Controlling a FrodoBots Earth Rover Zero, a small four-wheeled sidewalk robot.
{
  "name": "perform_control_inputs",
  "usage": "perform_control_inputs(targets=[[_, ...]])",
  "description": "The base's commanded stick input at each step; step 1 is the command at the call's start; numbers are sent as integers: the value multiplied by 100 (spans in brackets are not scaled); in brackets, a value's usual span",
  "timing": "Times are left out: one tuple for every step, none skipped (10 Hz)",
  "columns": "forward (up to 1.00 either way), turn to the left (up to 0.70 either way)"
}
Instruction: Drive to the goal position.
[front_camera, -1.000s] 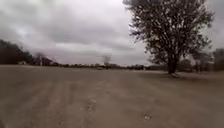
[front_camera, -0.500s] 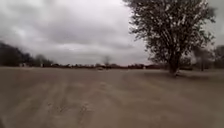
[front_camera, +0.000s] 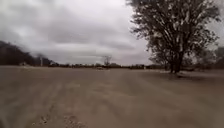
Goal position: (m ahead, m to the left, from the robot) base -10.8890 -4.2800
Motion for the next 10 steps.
perform_control_inputs(targets=[[70,-1],[70,-1],[70,-1],[70,-1],[70,-1],[70,-1],[70,-1],[70,-1],[70,-1],[70,-1]])
